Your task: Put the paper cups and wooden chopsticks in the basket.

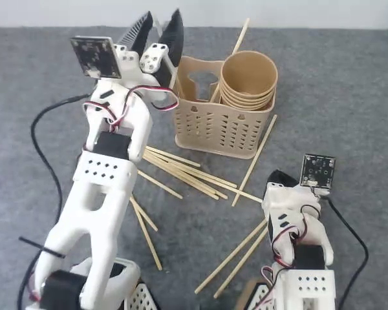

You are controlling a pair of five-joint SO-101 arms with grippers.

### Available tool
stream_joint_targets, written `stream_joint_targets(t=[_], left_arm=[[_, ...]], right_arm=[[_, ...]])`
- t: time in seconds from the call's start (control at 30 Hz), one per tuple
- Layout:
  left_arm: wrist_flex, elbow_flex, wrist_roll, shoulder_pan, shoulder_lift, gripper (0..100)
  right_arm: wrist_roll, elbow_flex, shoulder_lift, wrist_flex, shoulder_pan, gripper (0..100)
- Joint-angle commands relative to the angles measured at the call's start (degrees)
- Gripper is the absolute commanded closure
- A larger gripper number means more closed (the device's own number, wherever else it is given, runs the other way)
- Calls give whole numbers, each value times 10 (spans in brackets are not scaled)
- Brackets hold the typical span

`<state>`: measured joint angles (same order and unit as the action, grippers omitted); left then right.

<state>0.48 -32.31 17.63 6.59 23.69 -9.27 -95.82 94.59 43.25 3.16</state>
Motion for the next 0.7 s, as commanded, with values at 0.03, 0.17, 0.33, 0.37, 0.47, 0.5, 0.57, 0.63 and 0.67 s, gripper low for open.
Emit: stream_joint_targets(t=[0.03,0.17,0.33,0.37,0.47,0.5,0.57,0.63,0.67], left_arm=[[128,15,-2,-20,117,872],[265,15,-2,-47,227,873],[423,9,0,-138,324,873],[451,4,1,-166,328,873],[511,-42,1,-239,303,873],[515,-68,1,-254,289,873],[512,-128,1,-273,258,873],[475,-187,1,-290,226,873],[444,-217,1,-296,212,873]], right_arm=[[8,-11,6,-12,-6,969],[22,-11,4,-12,-6,969],[27,-11,4,-7,-6,969],[27,-11,2,-7,-6,969],[27,-9,6,11,-7,969],[25,-1,6,22,-7,969],[23,18,6,49,-17,969],[10,40,0,79,-35,966],[3,53,0,95,-41,965]])
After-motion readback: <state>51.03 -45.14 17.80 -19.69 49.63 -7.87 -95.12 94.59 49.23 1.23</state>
